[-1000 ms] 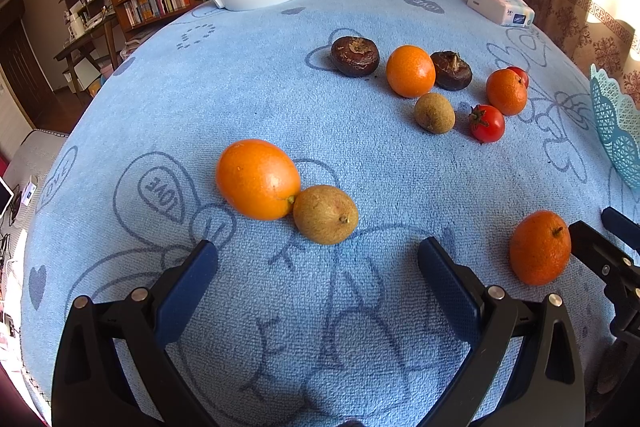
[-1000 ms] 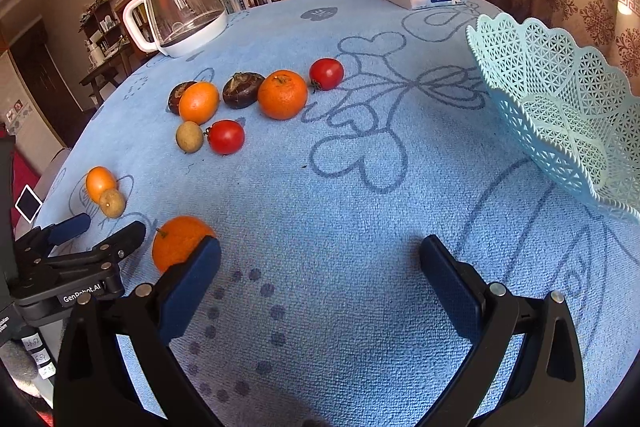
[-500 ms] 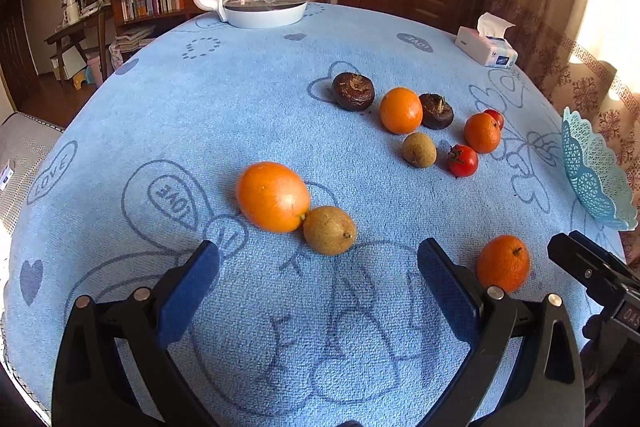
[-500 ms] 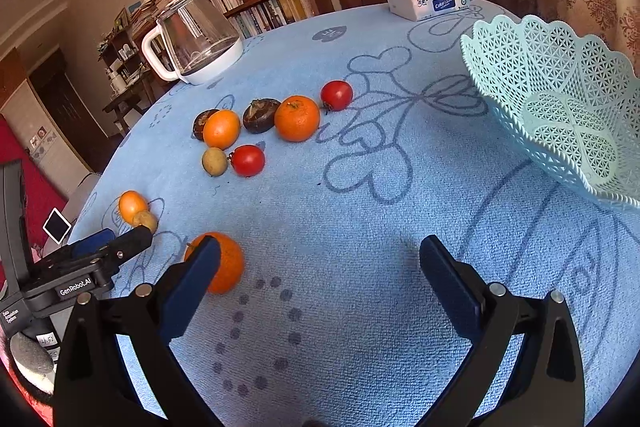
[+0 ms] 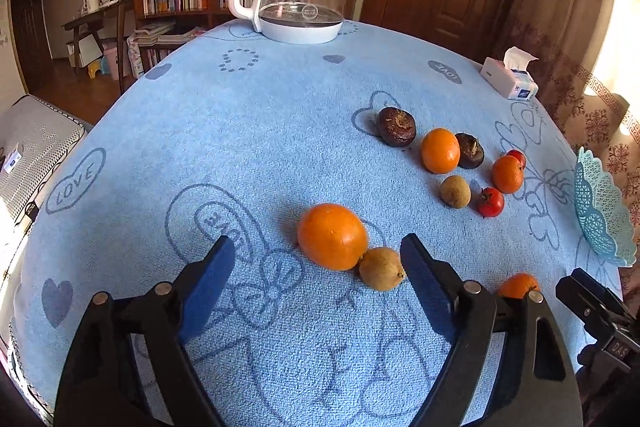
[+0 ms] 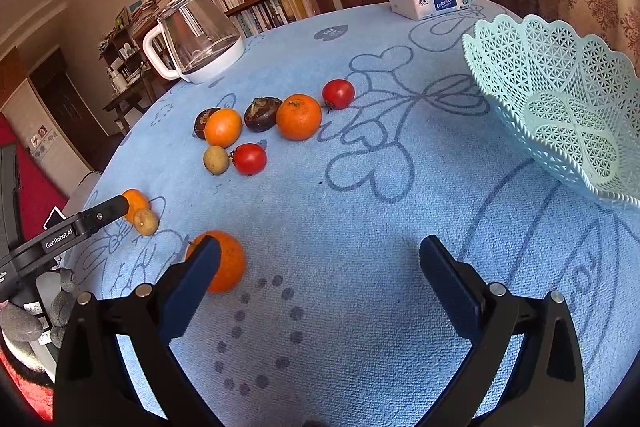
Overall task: Organize fruits
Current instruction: 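Grasp the large orange with the left tool while the right tool grasps a tangerine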
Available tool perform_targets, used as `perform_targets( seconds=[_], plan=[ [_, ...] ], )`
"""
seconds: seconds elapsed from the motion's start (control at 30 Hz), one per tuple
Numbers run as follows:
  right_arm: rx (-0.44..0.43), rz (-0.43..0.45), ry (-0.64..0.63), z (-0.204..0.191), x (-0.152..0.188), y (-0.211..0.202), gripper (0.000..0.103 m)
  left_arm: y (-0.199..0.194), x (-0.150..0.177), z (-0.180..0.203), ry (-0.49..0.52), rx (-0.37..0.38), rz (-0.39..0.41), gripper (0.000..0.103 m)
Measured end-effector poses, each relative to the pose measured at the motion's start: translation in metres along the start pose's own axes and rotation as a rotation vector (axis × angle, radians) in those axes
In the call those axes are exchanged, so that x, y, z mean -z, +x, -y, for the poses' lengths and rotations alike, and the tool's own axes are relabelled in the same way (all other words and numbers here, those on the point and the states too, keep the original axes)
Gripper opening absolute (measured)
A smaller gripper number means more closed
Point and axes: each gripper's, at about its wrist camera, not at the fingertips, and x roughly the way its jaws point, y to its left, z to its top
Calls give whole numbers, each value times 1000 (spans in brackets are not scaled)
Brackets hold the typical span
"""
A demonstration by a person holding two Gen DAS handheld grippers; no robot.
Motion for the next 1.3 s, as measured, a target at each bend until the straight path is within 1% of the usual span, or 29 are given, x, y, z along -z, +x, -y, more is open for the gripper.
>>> perform_targets(
  seconds=[0.07, 0.1, 0.17, 0.33, 0.37, 0.47, 0.57, 0.7, 0.93, 1.03, 1.1, 1.17, 1.27, 1.3],
  plan=[
    [2, -2, -4, -1, 0, 1, 101, 6, -2, -2, -16, 1, -21, 72],
    [3, -2, -6, -1, 1, 1, 101, 10, -3, -3, -27, 10, -34, 69],
    [4, -3, -8, -2, 1, 1, 101, 17, -5, -4, -52, 30, -60, 58],
    [3, -3, -10, -3, 1, 1, 101, 25, -7, -6, -96, 62, -84, 43],
    [3, -3, -12, -3, 1, 1, 101, 25, -6, -5, -99, 66, -85, 41],
    [3, -3, -17, -4, 1, 2, 101, 24, -6, -6, -100, 69, -80, 41],
    [2, -2, -18, -4, 1, 2, 101, 19, -5, -11, -126, 84, -70, 41],
    [-1, 5, -21, -5, 2, 0, 101, 5, -11, -19, -149, 70, -32, 41],
    [4, 21, -45, -10, 2, -5, 101, -24, -17, -22, -130, 41, 49, 41],
    [-16, 6, -73, -20, 2, -6, 101, -32, -16, -22, -121, 45, 69, 41],
    [-28, -2, -116, -34, 4, -6, 101, -35, -15, -23, -118, 46, 75, 41],
    [-16, -8, -163, -48, 6, -4, 101, -36, -13, -25, -116, 47, 76, 41],
    [-11, -30, -212, -66, 7, 5, 97, -35, -11, -28, -124, 45, 64, 41],
    [-2, -40, -226, -71, 7, 8, 90, -34, -12, -28, -126, 44, 57, 41]
  ],
)
